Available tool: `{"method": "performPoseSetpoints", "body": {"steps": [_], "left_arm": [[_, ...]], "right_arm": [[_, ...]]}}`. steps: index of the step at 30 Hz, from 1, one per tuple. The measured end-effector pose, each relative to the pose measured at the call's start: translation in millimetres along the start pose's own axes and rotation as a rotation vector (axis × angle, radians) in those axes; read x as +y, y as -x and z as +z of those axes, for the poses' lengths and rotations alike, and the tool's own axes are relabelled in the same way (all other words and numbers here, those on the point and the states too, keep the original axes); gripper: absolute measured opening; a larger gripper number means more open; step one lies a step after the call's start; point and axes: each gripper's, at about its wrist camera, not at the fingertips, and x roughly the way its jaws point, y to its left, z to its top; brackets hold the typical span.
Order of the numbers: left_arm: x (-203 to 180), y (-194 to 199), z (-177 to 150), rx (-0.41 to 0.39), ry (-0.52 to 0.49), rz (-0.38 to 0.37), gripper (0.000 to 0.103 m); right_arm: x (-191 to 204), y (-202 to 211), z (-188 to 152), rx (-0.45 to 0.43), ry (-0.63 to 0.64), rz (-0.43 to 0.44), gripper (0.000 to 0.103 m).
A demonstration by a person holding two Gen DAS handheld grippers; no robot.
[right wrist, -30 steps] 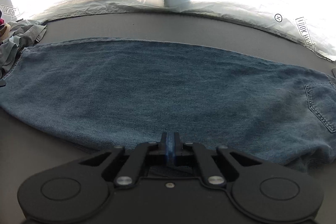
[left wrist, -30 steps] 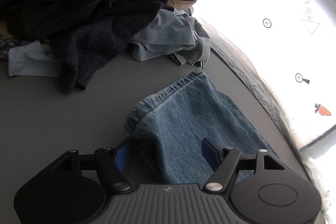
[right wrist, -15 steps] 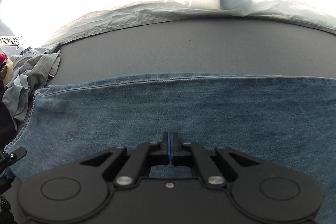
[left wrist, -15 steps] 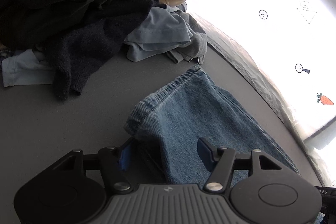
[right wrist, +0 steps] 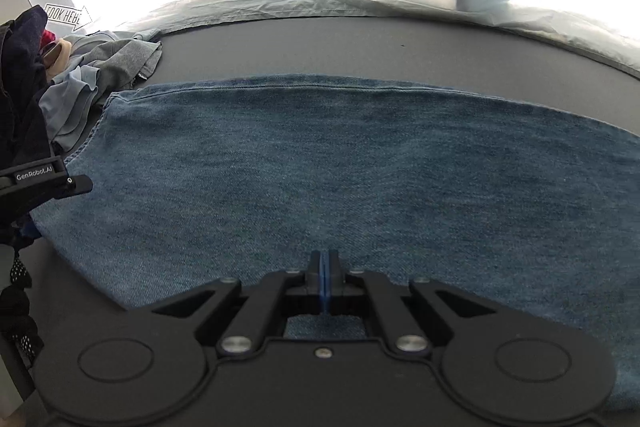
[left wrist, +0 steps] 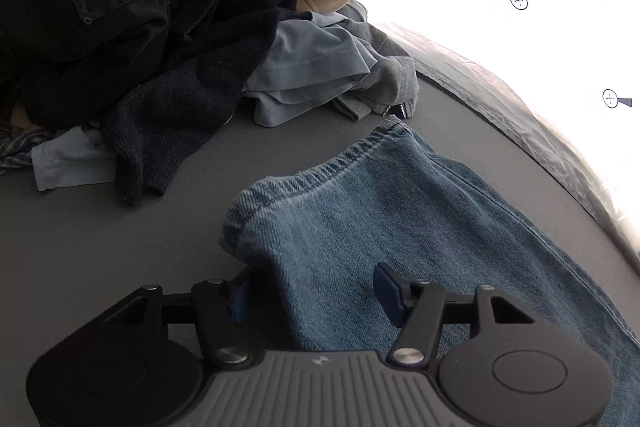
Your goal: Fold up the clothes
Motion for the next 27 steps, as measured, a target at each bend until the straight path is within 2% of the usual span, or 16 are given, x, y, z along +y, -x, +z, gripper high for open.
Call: {"method": "performPoseSetpoints", "body": {"steps": [1,3,6,8,13,17,20,23,24,26,27], "left_arm": [[2.8,-0.7,0.7,0.001,0.006,-0.015,0.024],[8.8,-2.5,3.8,0.015,0.043,-0.063,0.016],[4.1,3.9,9.1,0.007,0.033,-0.074,0.015],[-5.7,17.6,12.8,-0.033,-0.009,-0.099,0.014],[-51.7,63.2,20.2,-0.159,-0.182,-0.166,0.014],[-108.6,105.7,14.1,-0.249,-0.325,-0.283,0.014],[-161.1,142.1,-8.4,-0.307,-0.457,-0.402,0.014],[-210.6,178.6,-48.2,-0.325,-0.588,-0.522,0.014],[-229.4,190.6,-68.8,-0.302,-0.632,-0.571,0.014],[-260.5,200.1,-108.4,-0.203,-0.707,-0.646,0.02],[-274.7,196.8,-131.7,-0.126,-0.754,-0.67,0.036]], "right_arm": [[-1.3,6.1,-6.4,0.024,-0.002,0.006,0.001],[-8.1,15.8,-11.0,0.026,-0.024,0.007,0.001],[-22.9,23.5,-6.8,0.017,-0.075,-0.019,0.002],[-34.8,29.0,-1.6,-0.009,-0.118,-0.043,0.002],[-72.0,54.9,-3.2,-0.092,-0.228,-0.094,0.002],[-106.1,79.6,-22.2,-0.14,-0.311,-0.134,0.002],[-135.5,102.4,-39.5,-0.176,-0.381,-0.163,0.002],[-164.1,128.0,-55.8,-0.222,-0.42,-0.192,0.002],[-173.5,136.1,-61.2,-0.235,-0.433,-0.202,0.002],[-194.1,152.2,-72.8,-0.259,-0.461,-0.222,0.002],[-201.7,157.7,-77.8,-0.266,-0.464,-0.232,0.003]]}}
